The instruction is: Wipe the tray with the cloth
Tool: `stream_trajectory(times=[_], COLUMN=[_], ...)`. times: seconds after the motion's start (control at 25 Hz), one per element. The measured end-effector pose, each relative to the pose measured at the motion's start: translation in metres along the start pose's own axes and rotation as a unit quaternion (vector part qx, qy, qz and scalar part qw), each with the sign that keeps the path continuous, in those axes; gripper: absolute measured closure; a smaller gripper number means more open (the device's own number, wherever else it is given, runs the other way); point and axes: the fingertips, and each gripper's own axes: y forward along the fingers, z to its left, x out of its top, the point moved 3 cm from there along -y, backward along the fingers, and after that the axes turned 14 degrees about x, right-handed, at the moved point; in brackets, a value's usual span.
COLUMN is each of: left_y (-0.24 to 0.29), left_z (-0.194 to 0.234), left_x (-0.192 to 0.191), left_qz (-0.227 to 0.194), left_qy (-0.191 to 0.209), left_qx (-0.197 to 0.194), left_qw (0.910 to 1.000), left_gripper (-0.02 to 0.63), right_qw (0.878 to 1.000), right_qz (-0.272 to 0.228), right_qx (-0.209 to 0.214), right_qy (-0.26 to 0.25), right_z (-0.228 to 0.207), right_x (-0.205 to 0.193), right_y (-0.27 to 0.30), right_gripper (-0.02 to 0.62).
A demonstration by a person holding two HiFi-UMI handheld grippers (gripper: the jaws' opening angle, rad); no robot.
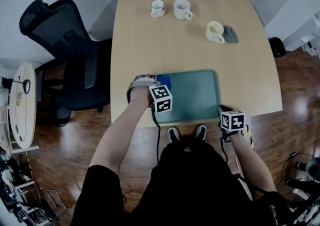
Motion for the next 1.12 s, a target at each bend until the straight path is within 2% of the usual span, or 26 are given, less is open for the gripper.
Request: stream_trajectory(times=[0.12,0.28,0.48,0.68,0.8,0.92,0.96,1.0,1.04,1.08,1.12], left_y=[0.022,0.017,-0.026,-0.076,-0.095,-0.103,-0.104,-0.104,-0.103,-0.103,-0.101], left_z=[0.027,0.018,-0.043,-0.111,-0.134,-0.140,-0.139,-0.137,-0.133,-0.127,-0.118], left_x=[-0.017,-0.015,-0.001,0.008,0.009,0.006,0.004,0.001,-0.002,-0.009,-0.020], left_qz=[0.031,0.024,0.004,-0.021,-0.028,-0.026,-0.023,-0.019,-0.012,-0.004,0.007], left_qy=[-0.012,-0.012,0.017,0.021,-0.003,-0.068,-0.110,-0.166,-0.237,-0.317,-0.398], left_qx=[0.007,-0.018,-0.064,-0.061,-0.048,-0.038,-0.044,-0.058,-0.078,-0.099,-0.114], left_qw=[0.9994,0.9995,0.9978,0.9977,0.9984,0.9966,0.9927,0.9842,0.9683,0.9432,0.9104], left_gripper=[0.462,0.462,0.462,0.462,0.462,0.462,0.462,0.462,0.462,0.462,0.462], right_qw=[1.000,1.000,1.000,1.000,1.000,1.000,1.000,1.000,1.000,1.000,1.000], right_qz=[-0.001,-0.003,-0.005,-0.002,-0.001,0.004,0.005,0.006,0.004,0.002,-0.003], right_qx=[0.000,0.000,0.001,0.000,-0.001,-0.002,-0.002,-0.003,-0.003,-0.002,0.002], right_qy=[0.000,0.000,0.001,0.001,-0.001,0.004,0.005,0.003,0.001,0.000,0.002], right_z=[0.001,0.000,-0.002,-0.005,-0.007,-0.009,-0.009,-0.008,-0.008,-0.007,-0.007], right_x=[0.001,0.000,-0.001,-0.001,-0.001,-0.005,-0.006,-0.005,-0.003,-0.002,-0.001], right_y=[0.001,0.001,-0.001,0.000,0.000,0.002,0.003,0.003,0.002,0.002,0.001], right_gripper=[0.569,0.569,0.569,0.569,0.569,0.569,0.569,0.569,0.569,0.569,0.569])
